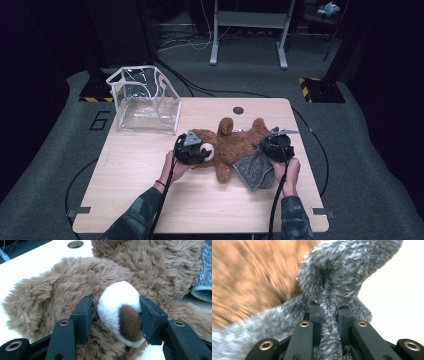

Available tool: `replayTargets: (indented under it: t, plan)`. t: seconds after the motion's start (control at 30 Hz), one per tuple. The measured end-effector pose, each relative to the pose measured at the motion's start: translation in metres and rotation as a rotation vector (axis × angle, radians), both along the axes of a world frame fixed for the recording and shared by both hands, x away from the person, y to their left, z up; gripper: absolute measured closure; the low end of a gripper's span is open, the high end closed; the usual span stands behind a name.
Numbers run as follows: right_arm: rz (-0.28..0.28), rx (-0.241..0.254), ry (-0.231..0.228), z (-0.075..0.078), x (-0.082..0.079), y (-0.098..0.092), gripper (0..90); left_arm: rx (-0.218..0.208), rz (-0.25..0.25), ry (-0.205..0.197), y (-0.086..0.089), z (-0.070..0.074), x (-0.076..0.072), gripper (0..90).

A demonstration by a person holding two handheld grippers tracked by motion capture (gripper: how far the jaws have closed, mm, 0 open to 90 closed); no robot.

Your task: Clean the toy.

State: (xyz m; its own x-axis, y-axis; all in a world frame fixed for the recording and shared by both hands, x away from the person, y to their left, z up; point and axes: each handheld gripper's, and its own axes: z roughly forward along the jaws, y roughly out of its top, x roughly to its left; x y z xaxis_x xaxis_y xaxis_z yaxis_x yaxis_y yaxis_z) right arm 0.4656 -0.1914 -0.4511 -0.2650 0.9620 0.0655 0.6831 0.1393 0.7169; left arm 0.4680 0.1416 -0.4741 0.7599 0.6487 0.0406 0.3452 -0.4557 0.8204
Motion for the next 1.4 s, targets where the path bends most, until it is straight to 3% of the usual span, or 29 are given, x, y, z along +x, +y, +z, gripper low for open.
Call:
replayTargets:
  t: [0.1, 0.2, 0.23, 0.37, 0.47, 0.5, 0.63, 0.67, 0.77, 0.87, 1.0, 1.13, 1.23, 1.4]
  plan:
    - [0.031, 0.029, -0.075, 0.014, 0.002, 0.0, 78.2, -0.003, -0.002, 0.002, 0.0, 0.0, 0.0, 48.4]
    - [0.06, 0.022, -0.069, 0.014, 0.011, 0.007, 78.1, -0.006, -0.008, 0.0, 0.001, -0.001, 0.001, 48.4]
    - [0.065, 0.023, -0.06, 0.012, 0.014, 0.009, 78.1, -0.006, -0.007, 0.002, 0.001, -0.001, 0.001, 48.4]
    - [0.054, 0.012, 0.053, -0.009, 0.027, 0.012, 78.2, -0.006, -0.011, 0.0, 0.001, -0.001, 0.001, 48.4]
    - [0.018, -0.065, 0.117, -0.017, 0.031, 0.006, 78.1, -0.007, -0.01, 0.002, 0.001, -0.001, 0.001, 48.4]
    - [0.005, -0.083, 0.114, -0.017, 0.031, 0.002, 78.1, -0.008, -0.01, 0.002, 0.001, -0.001, 0.001, 48.4]
    - [-0.084, -0.031, 0.037, -0.001, 0.03, -0.015, 78.0, -0.007, -0.009, 0.001, 0.001, -0.001, 0.001, 48.4]
    - [-0.094, -0.027, -0.002, 0.007, 0.029, -0.019, 78.0, -0.004, -0.009, 0.002, 0.001, 0.0, 0.001, 48.4]
    - [-0.099, -0.017, -0.058, 0.022, 0.03, -0.021, 78.0, 0.001, -0.011, 0.004, 0.001, 0.0, 0.001, 48.4]
    - [-0.097, -0.033, -0.044, 0.026, 0.034, -0.012, 78.0, 0.001, -0.005, 0.0, 0.0, 0.0, 0.0, 48.4]
    - [-0.059, -0.01, 0.017, 0.012, 0.032, -0.001, 78.2, 0.009, -0.008, 0.002, 0.001, 0.0, 0.0, 48.4]
    - [-0.028, -0.015, 0.042, -0.002, 0.024, 0.012, 78.2, 0.002, 0.001, -0.002, 0.0, 0.0, 0.0, 48.3]
    - [0.0, -0.003, 0.045, -0.003, 0.017, 0.019, 78.2, 0.003, 0.002, -0.002, 0.0, 0.0, 0.0, 48.3]
    - [0.103, 0.006, 0.073, -0.003, 0.002, 0.03, 78.4, 0.007, 0.002, -0.002, 0.0, 0.0, -0.001, 48.3]
